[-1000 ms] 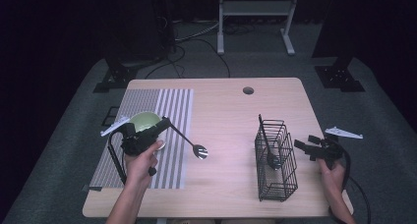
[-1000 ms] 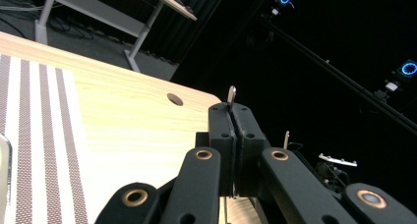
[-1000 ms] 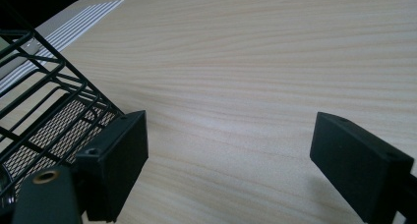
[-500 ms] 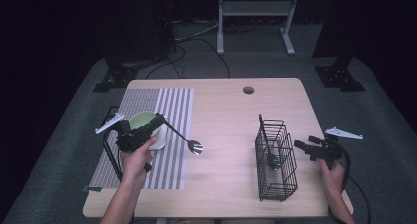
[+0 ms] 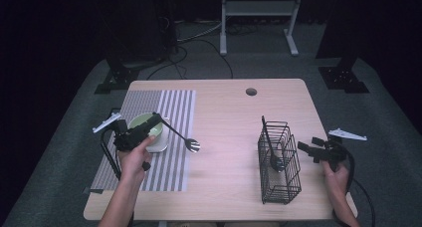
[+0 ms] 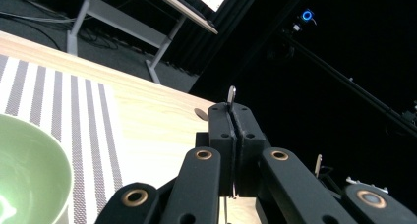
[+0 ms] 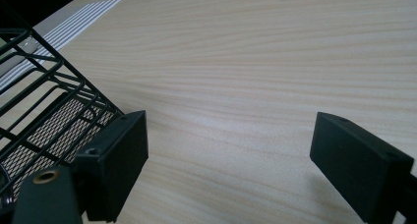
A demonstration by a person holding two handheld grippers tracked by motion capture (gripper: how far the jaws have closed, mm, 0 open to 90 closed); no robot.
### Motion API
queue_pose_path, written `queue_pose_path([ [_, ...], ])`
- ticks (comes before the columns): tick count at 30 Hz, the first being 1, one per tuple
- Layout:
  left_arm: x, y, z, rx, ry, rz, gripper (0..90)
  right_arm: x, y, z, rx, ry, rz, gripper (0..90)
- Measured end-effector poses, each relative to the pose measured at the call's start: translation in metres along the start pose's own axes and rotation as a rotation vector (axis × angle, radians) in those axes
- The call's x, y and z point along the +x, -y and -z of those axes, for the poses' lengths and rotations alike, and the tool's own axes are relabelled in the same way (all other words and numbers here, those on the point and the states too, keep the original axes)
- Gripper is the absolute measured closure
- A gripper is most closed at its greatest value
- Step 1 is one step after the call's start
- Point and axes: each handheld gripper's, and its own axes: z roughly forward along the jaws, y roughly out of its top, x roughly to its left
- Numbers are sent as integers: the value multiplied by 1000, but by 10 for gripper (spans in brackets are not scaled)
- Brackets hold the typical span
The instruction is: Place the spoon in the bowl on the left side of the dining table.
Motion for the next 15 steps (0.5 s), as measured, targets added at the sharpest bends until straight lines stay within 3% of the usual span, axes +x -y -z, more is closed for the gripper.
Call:
queue_pose_path([
  [15, 21, -9, 4, -42, -53, 29, 893, 0, 0, 0, -1, -1, -2, 134],
])
